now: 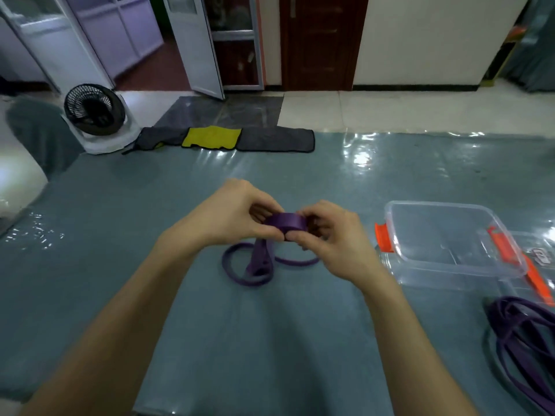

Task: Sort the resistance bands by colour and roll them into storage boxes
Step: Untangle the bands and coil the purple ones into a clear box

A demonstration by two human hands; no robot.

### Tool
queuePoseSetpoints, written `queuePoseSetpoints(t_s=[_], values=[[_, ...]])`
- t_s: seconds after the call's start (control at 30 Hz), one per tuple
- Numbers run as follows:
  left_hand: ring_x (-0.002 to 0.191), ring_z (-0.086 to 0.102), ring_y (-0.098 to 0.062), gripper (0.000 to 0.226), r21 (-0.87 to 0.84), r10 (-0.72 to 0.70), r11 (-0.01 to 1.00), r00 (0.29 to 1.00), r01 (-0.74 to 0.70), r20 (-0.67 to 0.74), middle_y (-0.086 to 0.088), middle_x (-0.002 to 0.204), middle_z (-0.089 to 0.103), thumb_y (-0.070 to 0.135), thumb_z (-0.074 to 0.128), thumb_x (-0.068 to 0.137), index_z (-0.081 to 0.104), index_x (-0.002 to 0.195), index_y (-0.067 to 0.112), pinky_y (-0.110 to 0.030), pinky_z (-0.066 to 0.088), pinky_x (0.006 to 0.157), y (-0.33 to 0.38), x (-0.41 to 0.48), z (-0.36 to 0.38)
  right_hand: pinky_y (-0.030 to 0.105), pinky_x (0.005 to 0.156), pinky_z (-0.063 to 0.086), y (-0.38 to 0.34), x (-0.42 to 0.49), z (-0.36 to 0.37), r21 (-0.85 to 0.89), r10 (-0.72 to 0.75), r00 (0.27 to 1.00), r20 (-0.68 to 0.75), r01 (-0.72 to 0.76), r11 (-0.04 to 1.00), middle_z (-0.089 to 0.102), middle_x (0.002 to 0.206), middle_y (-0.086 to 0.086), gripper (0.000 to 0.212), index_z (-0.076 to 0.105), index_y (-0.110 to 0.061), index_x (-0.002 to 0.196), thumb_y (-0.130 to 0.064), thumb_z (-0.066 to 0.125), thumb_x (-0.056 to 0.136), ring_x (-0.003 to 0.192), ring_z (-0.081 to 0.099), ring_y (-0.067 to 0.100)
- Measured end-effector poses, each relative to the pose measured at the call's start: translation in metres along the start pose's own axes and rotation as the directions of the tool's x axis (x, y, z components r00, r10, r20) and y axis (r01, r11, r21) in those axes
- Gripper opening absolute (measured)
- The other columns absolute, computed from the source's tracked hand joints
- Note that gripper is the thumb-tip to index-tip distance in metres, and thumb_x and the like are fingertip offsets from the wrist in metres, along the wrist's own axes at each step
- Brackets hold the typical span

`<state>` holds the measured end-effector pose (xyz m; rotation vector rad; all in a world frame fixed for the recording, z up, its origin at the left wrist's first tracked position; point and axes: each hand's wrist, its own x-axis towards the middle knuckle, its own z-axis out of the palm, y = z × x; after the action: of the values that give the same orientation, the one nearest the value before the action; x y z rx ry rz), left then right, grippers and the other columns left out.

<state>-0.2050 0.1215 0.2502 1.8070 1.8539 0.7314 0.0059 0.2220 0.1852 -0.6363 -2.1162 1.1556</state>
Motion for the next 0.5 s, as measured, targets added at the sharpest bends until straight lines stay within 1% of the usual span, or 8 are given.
queuePoseSetpoints(t_s=[0.07,0.13,0.23,0.33,0.4,0.43,0.47,0.5], values=[[0.095,0.082,-0.007,0.037,-0.249,-0.018,0.968,0.995,-0.008,-0.102,0.010,0.096,0.085,0.016,0.100,0.073,0.087,0.106,0.025,-0.020,0.062,0.090,-0.007,-0.004,-0.018,0.048,0.073,0.063,-0.017,0.012,-0.001,0.216,0.015,0.997,-0.073,0.001,0.976,0.072,0.090,0.016,0.021,0.077,-0.010,0.103,-0.009,0.090,0.087,0.075,0.074,0.037],[0.098,0.082,-0.011,0.040,-0.460,-0.016,0.884,0.977,-0.086,-0.213,0.006,0.099,0.086,0.012,0.096,0.071,0.084,0.107,0.025,-0.020,0.062,0.089,-0.008,-0.006,-0.024,0.041,0.074,0.063,-0.030,0.024,-0.002,0.358,0.035,0.992,-0.118,0.010,0.933,0.076,0.085,0.020,0.024,0.076,-0.008,0.108,-0.009,0.088,0.088,0.071,0.075,0.033],[0.099,0.082,-0.011,0.043,-0.616,-0.006,0.759,0.944,-0.210,-0.329,0.006,0.101,0.086,0.013,0.090,0.069,0.081,0.109,0.024,-0.020,0.062,0.086,-0.004,0.001,-0.021,0.039,0.080,0.063,-0.044,0.037,0.008,0.550,0.067,0.987,-0.148,0.026,0.835,0.079,0.091,0.016,0.035,0.072,0.002,0.116,-0.014,0.086,0.088,0.075,0.075,0.027],[0.101,0.082,-0.015,0.041,-0.629,0.009,0.738,0.937,-0.242,-0.350,-0.001,0.105,0.086,0.016,0.090,0.072,0.082,0.111,0.020,-0.023,0.063,0.088,-0.004,0.012,-0.020,0.040,0.085,0.063,-0.045,0.035,0.024,0.683,0.148,0.977,-0.155,-0.002,0.731,0.078,0.096,0.012,0.034,0.068,-0.001,0.110,-0.017,0.083,0.085,0.079,0.077,0.027],[0.099,0.083,-0.018,0.038,-0.546,0.038,0.812,0.953,-0.205,-0.301,-0.002,0.102,0.086,0.018,0.094,0.072,0.084,0.109,0.020,-0.025,0.064,0.087,-0.011,0.015,-0.027,0.047,0.092,0.064,-0.039,0.032,0.024,0.686,0.172,0.983,-0.069,-0.078,0.724,0.078,0.099,0.015,0.033,0.067,-0.001,0.110,-0.015,0.080,0.084,0.089,0.079,0.035],[0.096,0.083,-0.017,0.037,-0.474,0.060,0.862,0.964,-0.182,-0.260,-0.001,0.100,0.086,0.018,0.097,0.073,0.085,0.108,0.021,-0.026,0.065,0.087,-0.015,0.015,-0.031,0.051,0.094,0.064,-0.037,0.032,0.019,0.618,0.166,0.986,-0.012,-0.123,0.776,0.079,0.104,0.016,0.034,0.067,0.000,0.113,-0.014,0.082,0.085,0.094,0.079,0.039],[0.094,0.083,-0.016,0.036,-0.386,0.078,0.909,0.974,-0.158,-0.215,0.002,0.098,0.086,0.017,0.099,0.075,0.086,0.108,0.021,-0.028,0.066,0.087,-0.019,0.016,-0.036,0.054,0.094,0.064,-0.035,0.034,0.012,0.485,0.156,0.987,0.035,-0.153,0.861,0.080,0.108,0.014,0.036,0.069,-0.003,0.117,-0.015,0.085,0.087,0.095,0.080,0.040],[0.093,0.083,-0.013,0.035,-0.288,0.091,0.948,0.981,-0.138,-0.170,0.005,0.096,0.086,0.017,0.100,0.076,0.087,0.108,0.021,-0.029,0.067,0.087,-0.021,0.018,-0.039,0.053,0.090,0.065,-0.035,0.035,0.006,0.298,0.150,0.987,0.062,-0.161,0.941,0.080,0.112,0.008,0.038,0.072,-0.011,0.120,-0.022,0.089,0.087,0.092,0.080,0.036]])
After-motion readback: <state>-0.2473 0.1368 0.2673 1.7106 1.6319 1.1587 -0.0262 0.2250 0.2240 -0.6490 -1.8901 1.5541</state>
